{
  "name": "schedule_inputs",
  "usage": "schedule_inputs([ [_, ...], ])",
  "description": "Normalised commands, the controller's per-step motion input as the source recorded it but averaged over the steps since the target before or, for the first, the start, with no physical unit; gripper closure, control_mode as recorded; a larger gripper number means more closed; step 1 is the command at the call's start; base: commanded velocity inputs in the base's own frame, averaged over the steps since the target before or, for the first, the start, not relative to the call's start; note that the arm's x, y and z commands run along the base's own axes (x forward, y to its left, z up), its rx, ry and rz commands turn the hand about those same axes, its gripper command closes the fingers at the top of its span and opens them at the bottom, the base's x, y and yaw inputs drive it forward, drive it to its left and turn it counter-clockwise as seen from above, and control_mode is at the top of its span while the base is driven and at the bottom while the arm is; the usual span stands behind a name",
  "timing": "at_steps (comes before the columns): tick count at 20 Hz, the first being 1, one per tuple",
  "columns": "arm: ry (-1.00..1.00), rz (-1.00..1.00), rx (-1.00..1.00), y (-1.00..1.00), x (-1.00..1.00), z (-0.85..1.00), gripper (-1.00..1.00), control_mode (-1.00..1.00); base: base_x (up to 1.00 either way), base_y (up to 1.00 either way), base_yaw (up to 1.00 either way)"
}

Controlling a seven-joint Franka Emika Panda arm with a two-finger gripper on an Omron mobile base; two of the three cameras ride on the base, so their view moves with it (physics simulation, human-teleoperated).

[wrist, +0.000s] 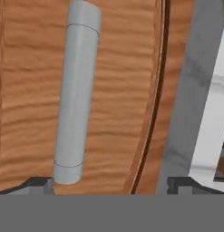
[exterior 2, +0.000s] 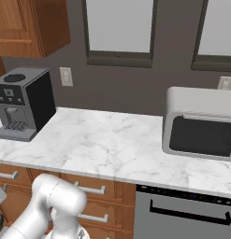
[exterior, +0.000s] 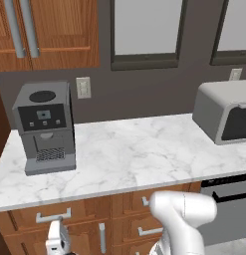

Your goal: Take the pizza cutter from the drawer on the left and place it on the dining counter for cutting.

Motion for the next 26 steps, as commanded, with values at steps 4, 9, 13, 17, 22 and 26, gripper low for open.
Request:
schedule_inputs([
  [4, 0.03, 0.00, 0.00, 0.30, 0.23, -0.41, -1.00, -1.00, 0.00, 0.00, 0.00],
  [9, 0.00, 0.00, 0.00, 0.29, 0.38, -0.27, -1.00, -1.00, 0.00, 0.00, 0.00],
  [13, 0.00, 0.00, 0.00, 0.24, 0.33, -0.31, -1.00, -1.00, 0.00, 0.00, 0.00],
  [17, 0.00, 0.00, 0.00, 0.15, 0.22, -0.36, -1.00, -1.00, 0.00, 0.00, 0.00],
  [22, 0.00, 0.00, 0.00, 0.00, 0.16, -0.22, -1.00, -1.00, 0.00, 0.00, 0.00],
  [26, 0.00, 0.00, 0.00, 0.00, 0.24, -0.06, -1.00, -1.00, 0.00, 0.00, 0.00],
])
